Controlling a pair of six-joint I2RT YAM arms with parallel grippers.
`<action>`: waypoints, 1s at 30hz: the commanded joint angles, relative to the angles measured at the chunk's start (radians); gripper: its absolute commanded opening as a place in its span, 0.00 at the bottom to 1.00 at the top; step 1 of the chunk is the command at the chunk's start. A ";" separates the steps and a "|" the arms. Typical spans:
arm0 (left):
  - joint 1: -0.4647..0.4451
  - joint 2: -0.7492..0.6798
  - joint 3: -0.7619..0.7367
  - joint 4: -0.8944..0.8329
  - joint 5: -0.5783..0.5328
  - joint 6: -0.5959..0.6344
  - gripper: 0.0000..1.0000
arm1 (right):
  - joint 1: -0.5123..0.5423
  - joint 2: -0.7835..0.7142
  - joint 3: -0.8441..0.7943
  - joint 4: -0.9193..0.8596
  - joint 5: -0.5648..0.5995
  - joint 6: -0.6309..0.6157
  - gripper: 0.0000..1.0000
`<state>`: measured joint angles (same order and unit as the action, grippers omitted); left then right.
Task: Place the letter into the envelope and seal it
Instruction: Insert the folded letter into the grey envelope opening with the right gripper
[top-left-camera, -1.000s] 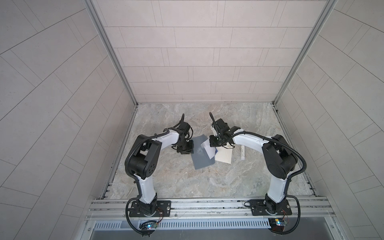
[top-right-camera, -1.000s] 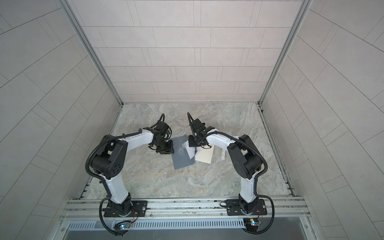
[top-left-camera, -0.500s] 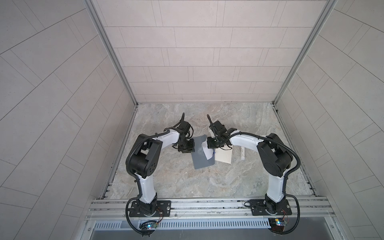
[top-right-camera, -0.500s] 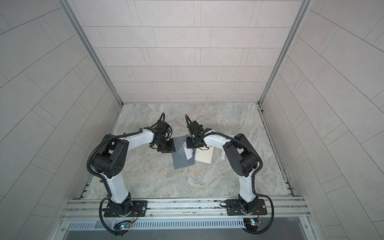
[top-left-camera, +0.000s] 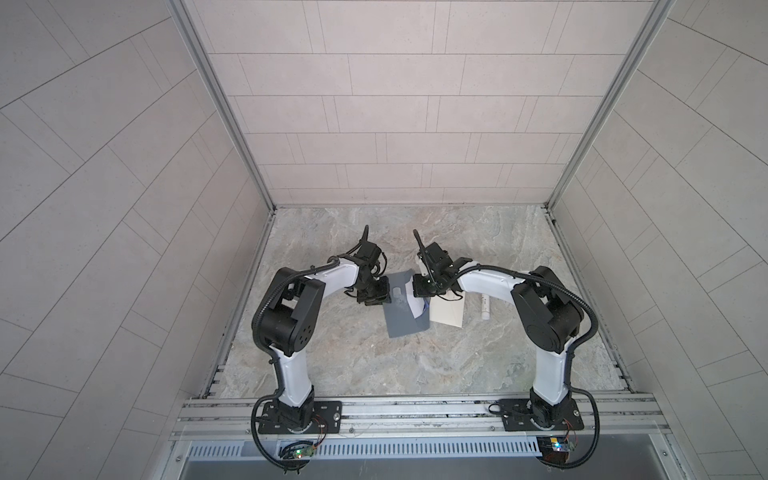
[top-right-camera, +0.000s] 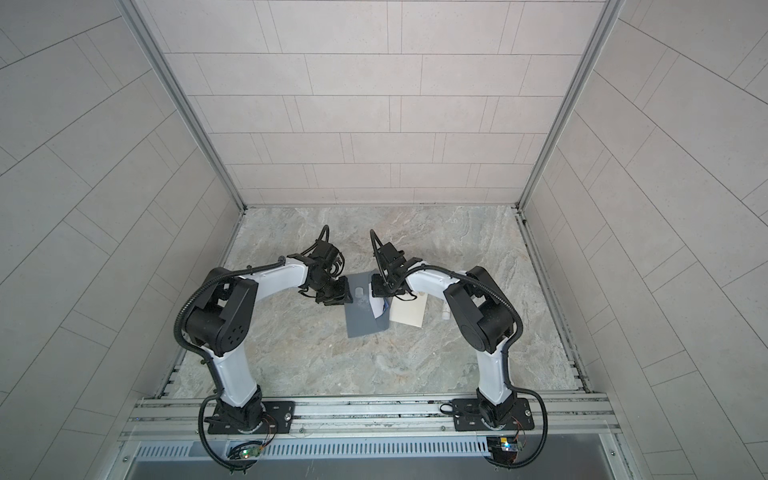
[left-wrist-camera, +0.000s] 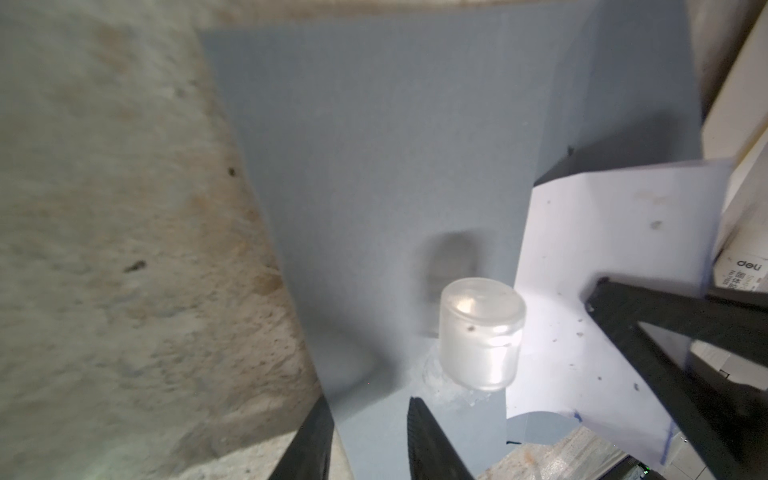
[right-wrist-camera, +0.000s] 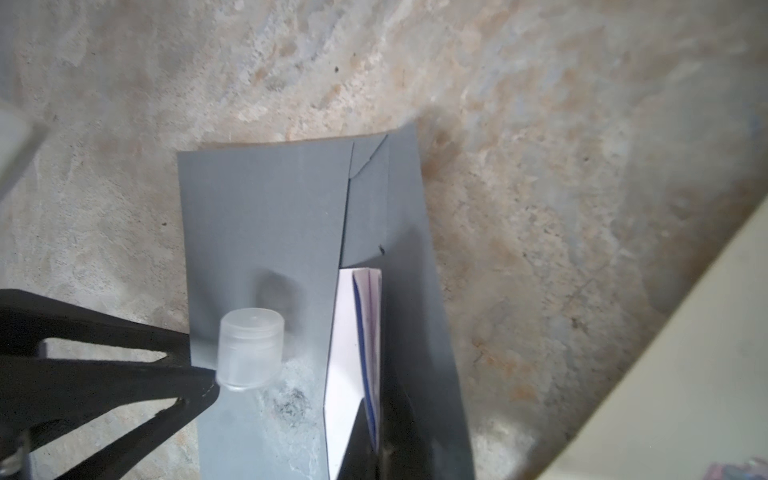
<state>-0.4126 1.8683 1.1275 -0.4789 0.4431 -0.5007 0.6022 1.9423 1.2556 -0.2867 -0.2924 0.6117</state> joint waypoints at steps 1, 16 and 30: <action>-0.004 0.095 -0.061 -0.032 -0.081 -0.006 0.37 | 0.004 0.027 -0.012 -0.001 -0.005 0.014 0.00; -0.005 0.129 -0.046 -0.053 -0.119 0.002 0.27 | 0.004 -0.050 0.016 -0.188 0.102 -0.028 0.60; -0.019 0.133 -0.044 -0.033 -0.040 0.031 0.17 | 0.002 0.006 0.060 -0.240 -0.004 -0.070 0.63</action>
<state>-0.4133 1.8996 1.1423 -0.4454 0.4633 -0.4904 0.6022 1.9247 1.2839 -0.4934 -0.2588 0.5575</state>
